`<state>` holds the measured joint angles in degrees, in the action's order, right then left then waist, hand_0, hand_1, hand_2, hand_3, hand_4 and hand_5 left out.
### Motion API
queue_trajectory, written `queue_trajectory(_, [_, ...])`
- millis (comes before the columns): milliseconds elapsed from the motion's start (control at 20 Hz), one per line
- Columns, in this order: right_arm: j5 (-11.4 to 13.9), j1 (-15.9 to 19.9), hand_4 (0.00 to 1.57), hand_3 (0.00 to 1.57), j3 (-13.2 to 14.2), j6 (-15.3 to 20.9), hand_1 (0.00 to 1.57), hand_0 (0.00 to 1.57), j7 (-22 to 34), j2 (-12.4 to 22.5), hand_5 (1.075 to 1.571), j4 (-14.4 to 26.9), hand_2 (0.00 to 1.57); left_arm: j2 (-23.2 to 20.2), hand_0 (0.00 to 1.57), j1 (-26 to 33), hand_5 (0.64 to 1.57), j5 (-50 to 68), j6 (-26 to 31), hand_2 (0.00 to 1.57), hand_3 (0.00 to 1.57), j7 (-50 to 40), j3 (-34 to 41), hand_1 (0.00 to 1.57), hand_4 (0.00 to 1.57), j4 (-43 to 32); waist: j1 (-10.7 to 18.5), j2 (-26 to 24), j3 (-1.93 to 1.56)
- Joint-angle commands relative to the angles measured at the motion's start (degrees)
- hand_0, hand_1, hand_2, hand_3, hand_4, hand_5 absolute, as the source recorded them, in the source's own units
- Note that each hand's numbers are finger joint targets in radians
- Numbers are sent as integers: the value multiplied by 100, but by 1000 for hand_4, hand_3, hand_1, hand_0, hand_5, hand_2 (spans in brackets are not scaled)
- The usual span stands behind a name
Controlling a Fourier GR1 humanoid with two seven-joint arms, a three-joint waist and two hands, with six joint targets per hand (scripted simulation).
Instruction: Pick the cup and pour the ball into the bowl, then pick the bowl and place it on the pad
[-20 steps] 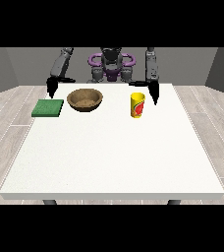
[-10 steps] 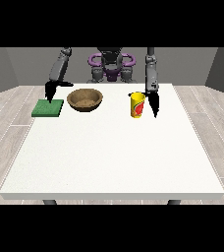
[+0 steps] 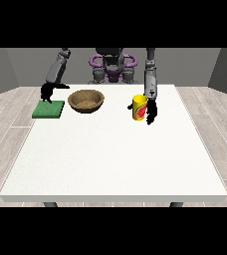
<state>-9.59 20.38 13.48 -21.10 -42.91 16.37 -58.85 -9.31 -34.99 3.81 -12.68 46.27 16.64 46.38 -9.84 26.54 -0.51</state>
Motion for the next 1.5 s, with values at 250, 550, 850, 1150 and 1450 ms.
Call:
queue_trajectory(250, [-309,199,161,0,270,-426,0,0,199,635,1549,123,255,-23,1365,163,1529,-240,-941,1571,1571,20,131,1365,1202,129,-428,435,52])
queue_trajectory(550, [-132,419,231,119,-109,-375,0,0,574,384,1553,508,214,-372,1394,109,1530,-1564,-2350,1571,1571,-1248,-534,1394,1251,445,-782,-537,29])
queue_trajectory(850, [-126,992,318,0,-109,-145,0,0,1006,231,1553,1032,252,-334,1429,-103,1557,-3211,-3090,1571,1571,-2555,-1636,1429,1212,140,-584,-1111,26])
queue_trajectory(1150, [-147,895,339,146,101,-139,0,0,1002,372,1551,1705,201,-348,1413,-58,1570,-4895,-3056,1571,1571,-3809,-2669,1413,1142,-183,-149,-1754,28])
queue_trajectory(1450, [-13,549,372,125,227,12,0,0,632,460,1547,2274,228,352,1413,-546,1570,-6337,-2415,1571,1571,-5304,-3569,1413,1142,-225,481,-2328,31])
